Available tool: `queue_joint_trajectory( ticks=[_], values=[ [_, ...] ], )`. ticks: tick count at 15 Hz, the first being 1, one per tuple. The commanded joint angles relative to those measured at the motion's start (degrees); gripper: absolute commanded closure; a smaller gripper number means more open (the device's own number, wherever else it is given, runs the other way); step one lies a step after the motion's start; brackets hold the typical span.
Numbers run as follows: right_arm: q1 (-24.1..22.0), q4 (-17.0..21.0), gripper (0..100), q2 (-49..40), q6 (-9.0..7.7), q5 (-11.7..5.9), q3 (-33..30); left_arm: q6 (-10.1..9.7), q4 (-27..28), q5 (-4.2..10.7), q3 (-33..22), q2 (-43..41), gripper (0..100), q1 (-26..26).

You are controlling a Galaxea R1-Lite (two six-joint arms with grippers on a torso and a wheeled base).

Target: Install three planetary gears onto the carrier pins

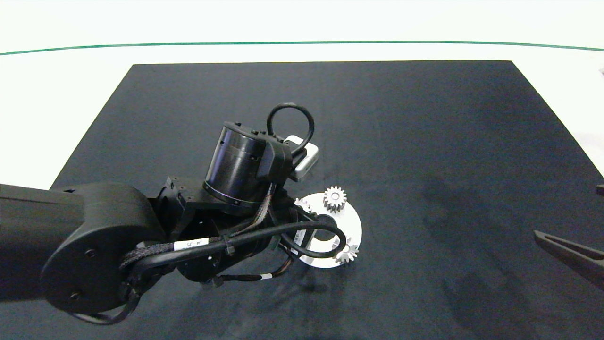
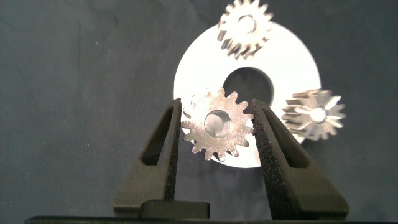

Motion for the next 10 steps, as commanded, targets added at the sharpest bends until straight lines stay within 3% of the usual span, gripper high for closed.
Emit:
queue_joint_trajectory(
  ticks=[1,10],
  values=[
    [0.0,0.1,0,0.1,-0.07,-0.13,0.0,0.17,-0.2,0.07,0.3,0.9,78,0.8],
    [0.0,0.1,0,0.1,-0.07,-0.05,0.0,0.17,-0.4,0.15,3.6,-0.2,78,1.5]
  ],
)
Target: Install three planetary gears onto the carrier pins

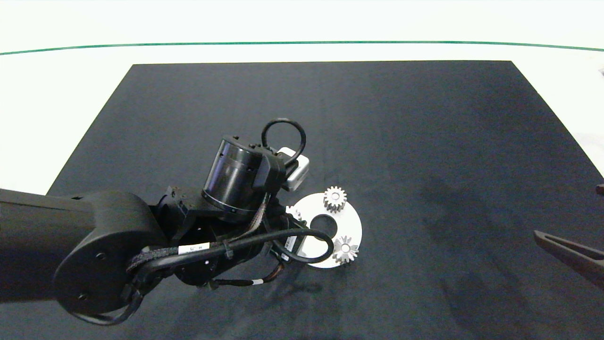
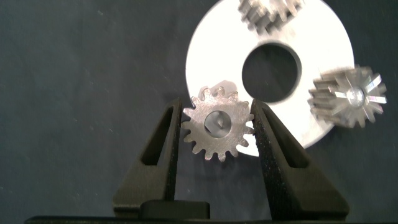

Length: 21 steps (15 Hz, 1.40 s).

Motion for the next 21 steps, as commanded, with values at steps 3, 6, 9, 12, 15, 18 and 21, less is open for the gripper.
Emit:
queue_joint_trajectory(
  ticks=[3,6,9,12,15,18,21],
  values=[
    [0.0,0.1,0,0.1,-0.07,0.23,0.1,0.1,-0.8,0.04,0.7,-0.5,78,-0.3],
    [0.0,0.1,0,0.1,-0.07,0.32,0.1,-0.08,-0.9,0.13,0.8,-0.6,78,-2.1],
    [0.0,0.1,0,0.0,-0.07,0.32,0.1,0.19,-1.0,0.13,0.2,-0.3,78,-2.5],
    [0.0,0.1,0,0.0,-0.07,0.32,0.1,0.27,-1.1,0.13,0.0,-0.2,78,-2.1],
    [0.0,0.0,0,0.0,-0.07,0.32,0.1,0.45,-1.8,0.13,0.2,-0.1,78,-2.0],
    [0.0,0.1,0,0.0,-0.07,0.32,0.1,1.06,-3.4,0.13,0.3,0.4,78,-1.9],
    [0.0,0.1,0,0.0,-0.07,0.32,0.1,1.06,-3.6,0.13,0.5,0.7,78,-1.0]
  ],
)
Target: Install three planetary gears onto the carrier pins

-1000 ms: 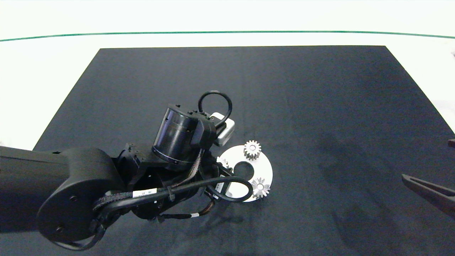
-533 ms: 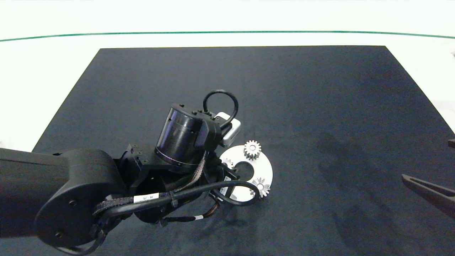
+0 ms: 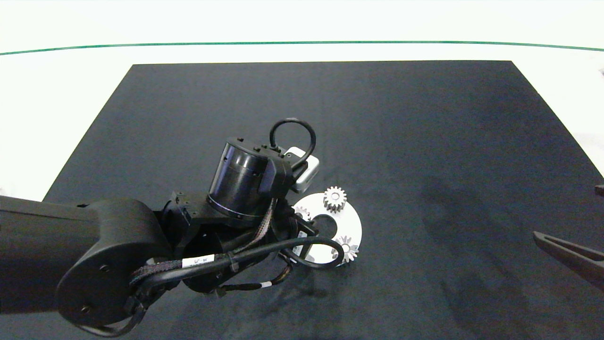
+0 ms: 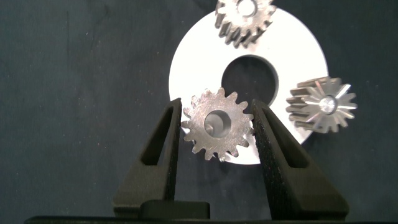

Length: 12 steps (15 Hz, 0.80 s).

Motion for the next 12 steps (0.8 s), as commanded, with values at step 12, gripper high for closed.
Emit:
queue_joint_trajectory(
  ticks=[12],
  values=[
    [0.0,0.0,0,0.0,-0.07,-0.13,-0.1,-0.07,-1.8,0.13,3.4,0.0,78,1.6]
  ],
)
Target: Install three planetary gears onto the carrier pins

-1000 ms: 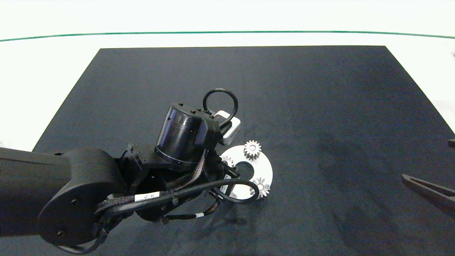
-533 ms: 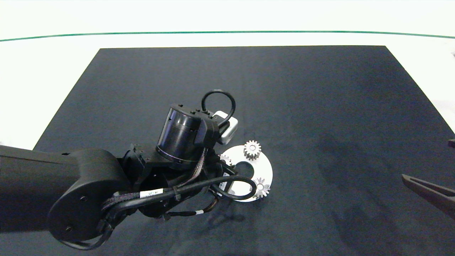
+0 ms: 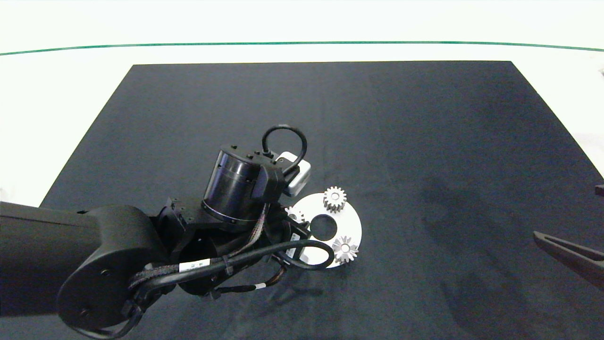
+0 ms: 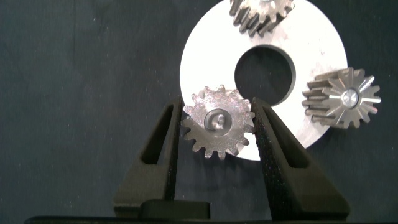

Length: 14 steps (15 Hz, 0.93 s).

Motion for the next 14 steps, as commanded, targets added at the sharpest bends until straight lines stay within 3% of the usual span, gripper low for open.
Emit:
queue_joint_trajectory(
  ticks=[1,11,14],
  values=[
    [0.0,0.0,0,-0.1,-0.09,-0.13,-0.1,0.15,-1.3,0.09,1.4,-0.1,78,-0.1],
    [0.0,0.0,0,-0.1,-0.09,-0.13,-0.1,0.33,-1.6,0.09,1.5,-0.1,78,-0.1],
    [0.0,0.0,0,-0.1,-0.18,-0.13,-0.1,2.26,-2.2,0.09,0.9,0.1,78,-0.2]
  ],
)
